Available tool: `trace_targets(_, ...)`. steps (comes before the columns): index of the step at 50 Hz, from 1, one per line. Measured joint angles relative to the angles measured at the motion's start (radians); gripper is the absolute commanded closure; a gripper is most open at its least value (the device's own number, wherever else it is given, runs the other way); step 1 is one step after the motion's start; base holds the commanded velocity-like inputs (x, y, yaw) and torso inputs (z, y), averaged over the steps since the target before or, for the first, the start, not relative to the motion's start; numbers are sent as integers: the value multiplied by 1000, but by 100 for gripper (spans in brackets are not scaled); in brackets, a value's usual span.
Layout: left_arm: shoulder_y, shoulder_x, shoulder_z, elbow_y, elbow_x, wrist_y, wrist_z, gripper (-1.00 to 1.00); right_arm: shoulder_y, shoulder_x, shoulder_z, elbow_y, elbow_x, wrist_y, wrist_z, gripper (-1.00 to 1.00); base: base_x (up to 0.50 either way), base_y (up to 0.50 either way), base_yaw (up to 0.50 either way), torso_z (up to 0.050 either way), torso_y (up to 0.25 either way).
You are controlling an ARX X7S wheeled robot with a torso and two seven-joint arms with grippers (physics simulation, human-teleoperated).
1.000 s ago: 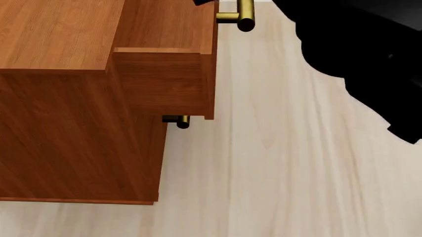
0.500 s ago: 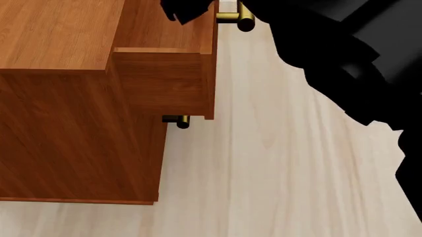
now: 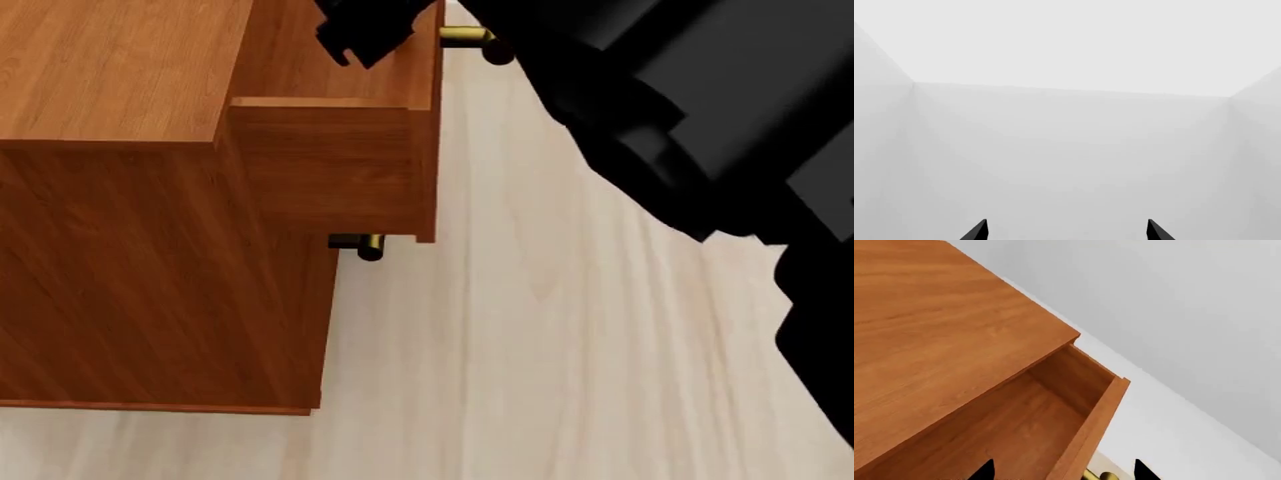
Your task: Close the bottom drawer of the cabinet and open the top drawer.
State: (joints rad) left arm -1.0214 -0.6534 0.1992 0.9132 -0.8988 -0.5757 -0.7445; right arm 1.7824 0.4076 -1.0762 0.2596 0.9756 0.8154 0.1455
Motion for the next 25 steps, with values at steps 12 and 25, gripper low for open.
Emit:
trace_targets(12, -4, 0, 4, -2, -1, 2, -2, -100, 27, -2, -40, -11, -39, 21, -23, -100, 1, 0, 0, 0, -2)
trace_targets(25, 0, -1, 9, -5, 5, 11, 1, -100, 62, 8, -94, -25, -77, 52, -38, -100, 2, 0, 0, 0, -5)
